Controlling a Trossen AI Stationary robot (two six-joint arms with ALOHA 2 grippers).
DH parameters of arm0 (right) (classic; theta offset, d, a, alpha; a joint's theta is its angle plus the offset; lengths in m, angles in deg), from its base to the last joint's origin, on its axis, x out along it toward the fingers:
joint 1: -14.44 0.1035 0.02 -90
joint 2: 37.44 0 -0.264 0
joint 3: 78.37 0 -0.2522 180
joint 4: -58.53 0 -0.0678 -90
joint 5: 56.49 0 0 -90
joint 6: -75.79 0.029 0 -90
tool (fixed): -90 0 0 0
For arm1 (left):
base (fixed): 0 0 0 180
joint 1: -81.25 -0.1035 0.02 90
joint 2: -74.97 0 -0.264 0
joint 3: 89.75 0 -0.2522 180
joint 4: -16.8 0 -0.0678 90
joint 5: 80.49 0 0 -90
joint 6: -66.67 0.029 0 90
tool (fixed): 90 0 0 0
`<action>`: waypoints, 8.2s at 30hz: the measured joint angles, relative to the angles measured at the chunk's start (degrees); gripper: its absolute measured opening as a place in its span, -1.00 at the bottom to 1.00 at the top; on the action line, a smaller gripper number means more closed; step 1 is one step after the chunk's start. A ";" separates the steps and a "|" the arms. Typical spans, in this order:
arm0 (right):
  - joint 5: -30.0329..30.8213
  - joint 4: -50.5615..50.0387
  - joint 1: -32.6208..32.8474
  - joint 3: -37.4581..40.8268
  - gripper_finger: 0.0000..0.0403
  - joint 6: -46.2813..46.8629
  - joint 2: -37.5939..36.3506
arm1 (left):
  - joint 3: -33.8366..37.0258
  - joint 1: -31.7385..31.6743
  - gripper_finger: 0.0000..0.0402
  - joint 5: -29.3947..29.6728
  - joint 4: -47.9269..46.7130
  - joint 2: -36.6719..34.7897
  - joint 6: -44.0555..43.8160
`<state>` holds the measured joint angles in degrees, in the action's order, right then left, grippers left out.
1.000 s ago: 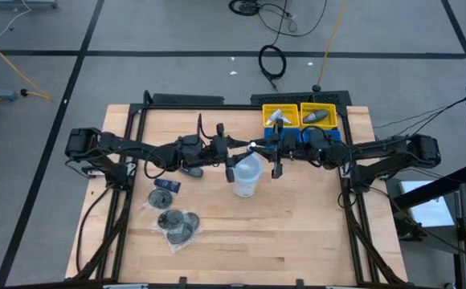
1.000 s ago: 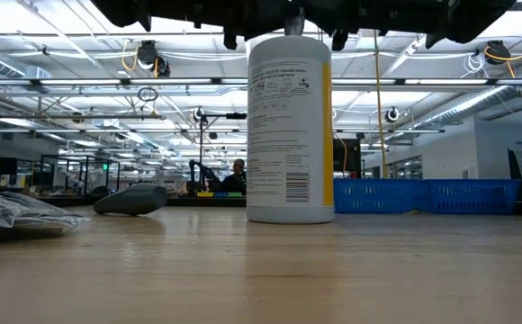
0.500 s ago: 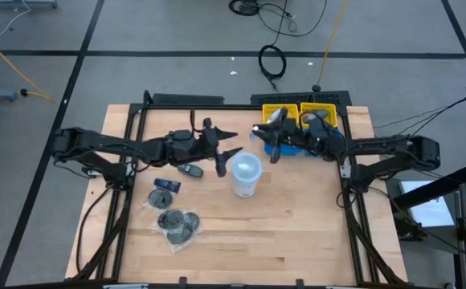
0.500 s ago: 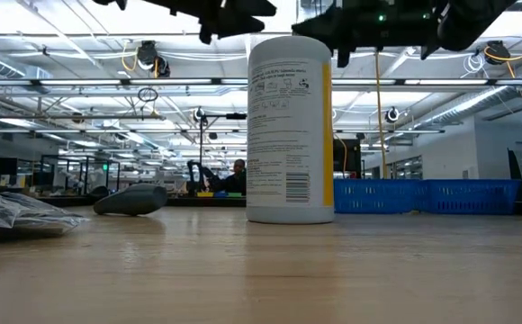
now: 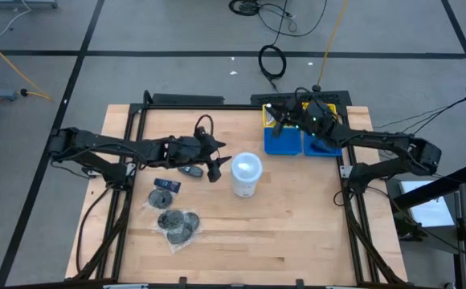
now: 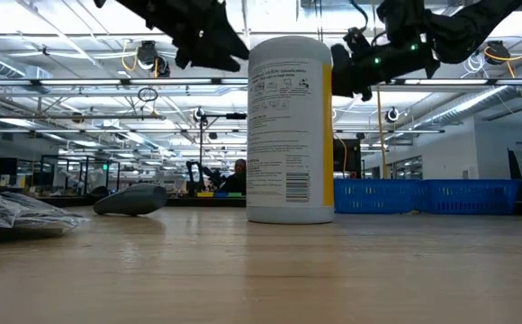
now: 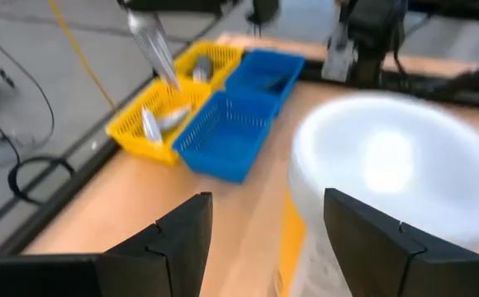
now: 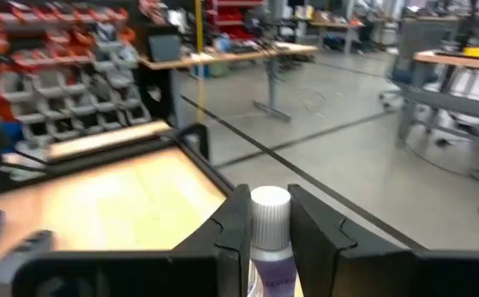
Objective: Pick & Place Travel size toiletries
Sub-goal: Put the white toothpaste into the left yellow bin, then put the black deodorant into the right yellow bin
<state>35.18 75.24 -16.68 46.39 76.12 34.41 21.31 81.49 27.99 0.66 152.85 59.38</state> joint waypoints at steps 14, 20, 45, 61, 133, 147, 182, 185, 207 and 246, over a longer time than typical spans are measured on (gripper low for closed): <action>6.06 -5.48 -8.73 0.00 -0.76 -4.71 5.49 | 0.01 3.81 0.14 4.41 -14.68 0.02 -9.30; 8.66 -5.47 -11.30 0.00 -0.76 -5.68 9.36 | 0.02 5.11 0.14 5.17 -20.10 0.02 -13.73; 8.61 -6.82 -12.83 0.00 -0.47 -9.40 14.10 | 0.02 8.95 0.14 7.69 -35.74 0.04 -27.81; 7.85 -6.77 -12.65 -0.02 -0.10 -7.31 14.08 | 0.04 8.91 0.14 8.13 -43.33 0.07 -35.50; -0.26 -6.29 -2.48 0.00 -0.07 -8.56 4.44 | 0.43 -7.95 -0.11 -15.80 -40.98 21.44 14.97; -0.30 -4.29 -2.51 -0.02 -0.07 -7.02 4.44 | 0.68 -5.50 -0.11 -7.57 -41.77 6.62 4.26; -30.60 23.36 2.22 -0.02 -0.07 12.53 4.42 | 0.55 1.04 -0.11 -2.87 0.36 -15.17 6.92; -30.60 25.32 5.35 -0.02 -0.07 12.51 4.42 | 0.55 1.04 -0.11 -3.90 2.51 -15.19 7.05; -28.72 29.29 20.64 -0.02 -0.07 7.45 4.39 | 0.55 1.04 -0.11 -15.57 23.98 -0.19 6.10; -13.27 15.49 27.42 -7.65 -0.07 -2.43 7.74 | 0.59 1.08 -0.11 -15.46 26.24 4.48 7.02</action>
<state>21.91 90.73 10.75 38.74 73.69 42.15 21.90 82.58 12.53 26.90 157.33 66.40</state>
